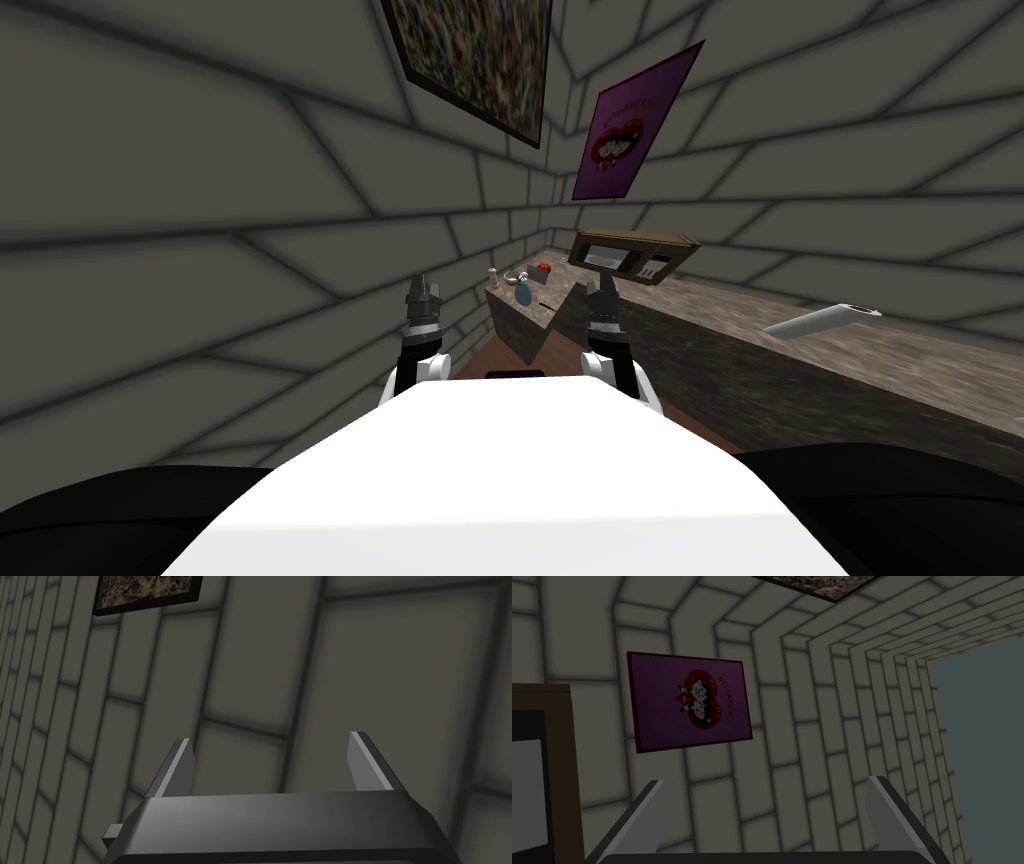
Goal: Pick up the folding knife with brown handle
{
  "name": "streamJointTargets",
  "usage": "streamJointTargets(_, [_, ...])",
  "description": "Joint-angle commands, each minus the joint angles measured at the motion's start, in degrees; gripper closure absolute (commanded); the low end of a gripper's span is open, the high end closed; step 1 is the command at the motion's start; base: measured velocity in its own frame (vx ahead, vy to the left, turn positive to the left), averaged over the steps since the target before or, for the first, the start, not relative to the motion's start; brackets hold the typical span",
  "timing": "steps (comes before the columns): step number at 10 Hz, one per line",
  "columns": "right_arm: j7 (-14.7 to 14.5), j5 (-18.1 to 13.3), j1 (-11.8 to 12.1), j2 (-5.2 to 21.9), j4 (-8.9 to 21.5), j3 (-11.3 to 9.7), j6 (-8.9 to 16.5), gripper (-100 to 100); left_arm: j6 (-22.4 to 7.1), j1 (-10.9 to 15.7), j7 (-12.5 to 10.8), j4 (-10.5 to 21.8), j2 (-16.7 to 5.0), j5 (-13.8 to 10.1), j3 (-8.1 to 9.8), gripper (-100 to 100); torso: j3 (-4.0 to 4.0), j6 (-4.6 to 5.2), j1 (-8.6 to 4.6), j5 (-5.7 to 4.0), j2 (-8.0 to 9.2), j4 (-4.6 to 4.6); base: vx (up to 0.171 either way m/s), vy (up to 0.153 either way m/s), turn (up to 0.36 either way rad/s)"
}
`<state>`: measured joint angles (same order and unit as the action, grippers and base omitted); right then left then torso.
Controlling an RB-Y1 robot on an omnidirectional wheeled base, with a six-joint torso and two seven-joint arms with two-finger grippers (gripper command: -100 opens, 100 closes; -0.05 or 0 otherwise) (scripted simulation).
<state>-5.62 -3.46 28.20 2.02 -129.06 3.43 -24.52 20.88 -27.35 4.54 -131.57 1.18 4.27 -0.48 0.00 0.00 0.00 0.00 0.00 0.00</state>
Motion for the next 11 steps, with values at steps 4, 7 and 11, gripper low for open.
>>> streamJointTargets(4, [-0.26, -1.23, 0.84, 6.7, 2.34, 0.68, -1.08, -100, 0.0, 0.02, 0.0, 0.0, 0.01, 0.0, -0.01, 0, 0.21, -0.01, 0.35, 0.08, 0.37, 0.08, -0.081, 0.084, 0.077])
streamJointTargets(7, [-0.49, -2.23, 1.57, 11.17, 4.12, 1.28, -1.98, -100, 0.0, 0.01, 0.0, 0.0, 0.01, 0.0, -0.01, 0, 0.15, 0.0, 0.25, 0.06, 0.24, 0.06, -0.059, 0.077, 0.079])
streamJointTargets(11, [-0.79, -3.45, 2.5, 16.61, 6.2, 2.03, -3.1, -100, 0.0, 0.01, 0.0, 0.0, 0.01, 0.0, -0.01, 0, 0.16, -0.01, 0.19, 0.05, 0.27, 0.06, -0.058, 0.066, 0.092])
